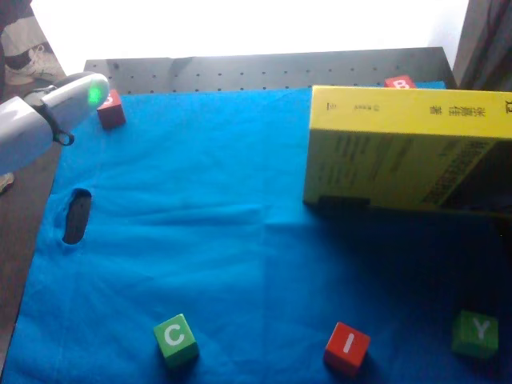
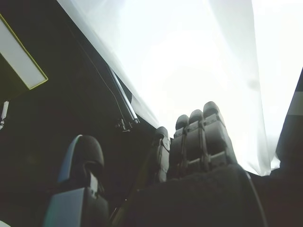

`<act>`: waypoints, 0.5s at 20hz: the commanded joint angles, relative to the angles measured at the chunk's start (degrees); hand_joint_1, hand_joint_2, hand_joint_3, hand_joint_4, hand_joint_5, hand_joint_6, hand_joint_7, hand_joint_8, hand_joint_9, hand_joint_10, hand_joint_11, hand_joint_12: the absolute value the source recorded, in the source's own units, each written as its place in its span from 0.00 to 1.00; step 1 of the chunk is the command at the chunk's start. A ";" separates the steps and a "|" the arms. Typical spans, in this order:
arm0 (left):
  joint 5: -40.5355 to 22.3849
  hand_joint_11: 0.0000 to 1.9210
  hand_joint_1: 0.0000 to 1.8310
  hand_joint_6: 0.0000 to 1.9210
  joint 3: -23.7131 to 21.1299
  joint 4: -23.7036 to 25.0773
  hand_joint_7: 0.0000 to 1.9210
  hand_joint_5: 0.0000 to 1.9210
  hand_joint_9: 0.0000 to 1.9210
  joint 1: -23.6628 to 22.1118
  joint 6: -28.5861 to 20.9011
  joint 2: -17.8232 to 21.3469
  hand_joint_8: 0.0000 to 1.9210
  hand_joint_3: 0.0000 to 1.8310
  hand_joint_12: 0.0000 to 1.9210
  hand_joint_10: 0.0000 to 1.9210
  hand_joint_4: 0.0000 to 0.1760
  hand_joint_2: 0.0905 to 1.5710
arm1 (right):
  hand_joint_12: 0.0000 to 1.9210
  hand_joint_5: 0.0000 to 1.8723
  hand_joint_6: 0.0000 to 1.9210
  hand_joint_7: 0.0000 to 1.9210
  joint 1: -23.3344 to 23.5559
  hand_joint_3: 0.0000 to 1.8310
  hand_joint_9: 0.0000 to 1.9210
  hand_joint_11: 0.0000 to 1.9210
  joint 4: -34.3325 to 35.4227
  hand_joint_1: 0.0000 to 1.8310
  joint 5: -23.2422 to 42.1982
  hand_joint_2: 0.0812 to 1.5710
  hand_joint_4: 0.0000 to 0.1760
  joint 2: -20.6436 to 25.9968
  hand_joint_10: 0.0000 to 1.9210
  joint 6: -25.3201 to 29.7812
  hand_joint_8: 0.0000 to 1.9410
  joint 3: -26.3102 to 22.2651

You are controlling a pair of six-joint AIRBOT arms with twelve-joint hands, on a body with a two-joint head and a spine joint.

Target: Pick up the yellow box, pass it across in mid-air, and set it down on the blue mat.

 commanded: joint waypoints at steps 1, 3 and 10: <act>-7.50 0.00 0.25 0.00 0.12 0.68 0.00 0.00 0.00 -0.47 -0.10 -0.28 0.00 0.01 0.00 0.00 0.83 0.77 | 0.99 0.30 0.78 0.35 0.36 0.00 0.35 0.39 -0.50 0.59 7.07 0.83 0.00 -0.39 0.86 1.33 0.78 0.64; -7.43 0.00 0.24 0.00 0.20 0.68 0.00 0.00 0.00 -0.47 -0.10 -0.40 0.00 0.00 0.00 0.00 0.89 0.77 | 0.96 0.30 0.82 0.29 0.41 0.00 0.36 0.39 -0.80 0.53 7.07 0.85 0.00 -1.07 0.82 2.07 0.61 1.28; -7.50 0.00 0.22 0.00 0.23 0.58 0.00 0.00 0.00 -0.48 -0.11 -0.60 0.00 0.00 0.00 0.00 1.00 0.77 | 0.68 0.05 0.02 0.09 0.65 0.00 0.08 0.00 -0.86 0.35 7.07 0.82 0.00 -1.25 0.24 2.14 0.00 1.80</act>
